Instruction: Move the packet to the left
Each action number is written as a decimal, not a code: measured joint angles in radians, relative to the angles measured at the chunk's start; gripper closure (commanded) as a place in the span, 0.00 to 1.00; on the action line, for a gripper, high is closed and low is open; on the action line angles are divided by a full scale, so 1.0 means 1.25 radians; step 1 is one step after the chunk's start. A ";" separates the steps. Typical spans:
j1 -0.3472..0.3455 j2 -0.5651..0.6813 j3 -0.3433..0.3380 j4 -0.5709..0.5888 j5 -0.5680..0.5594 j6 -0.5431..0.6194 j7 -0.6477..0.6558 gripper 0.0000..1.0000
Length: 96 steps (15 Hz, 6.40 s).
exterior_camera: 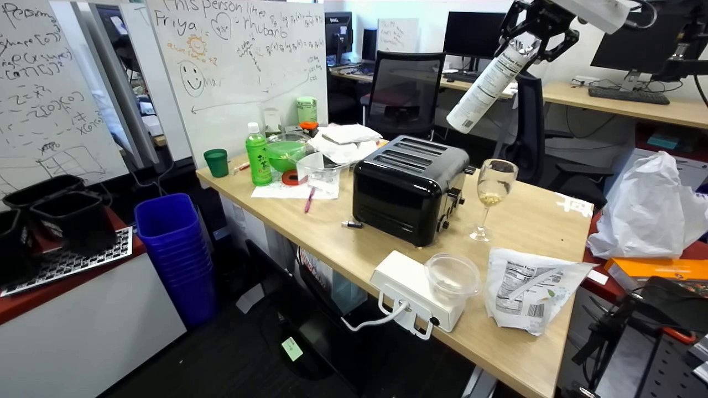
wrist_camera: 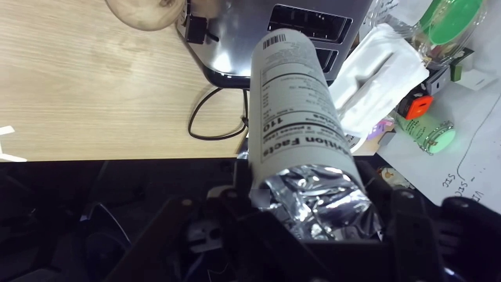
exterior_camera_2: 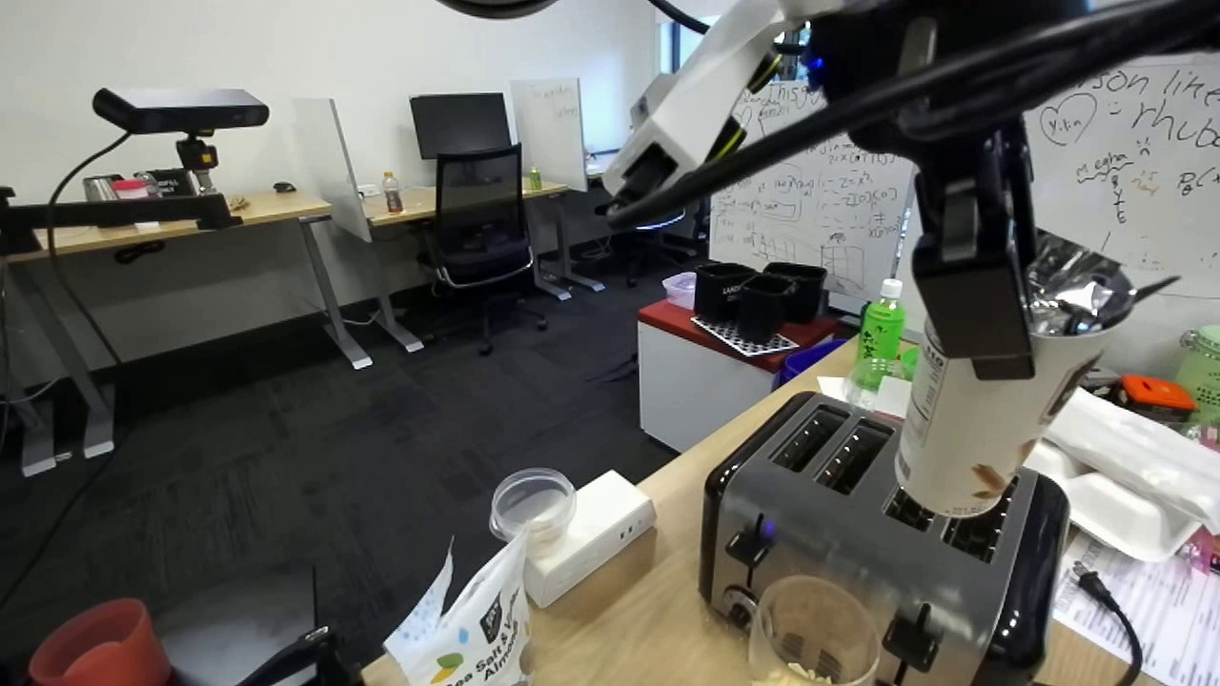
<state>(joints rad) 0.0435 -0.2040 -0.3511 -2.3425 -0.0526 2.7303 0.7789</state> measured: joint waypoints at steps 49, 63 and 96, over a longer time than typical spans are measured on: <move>-0.027 -0.188 0.220 -0.307 -0.009 -0.109 -0.722 0.59; 0.072 0.058 0.204 -0.293 0.114 0.141 -0.858 0.59; -0.004 0.034 0.231 -0.178 0.174 0.005 -0.963 0.00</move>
<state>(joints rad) 0.0390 -0.1618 -0.0618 -2.5650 0.1650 2.7364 -0.4254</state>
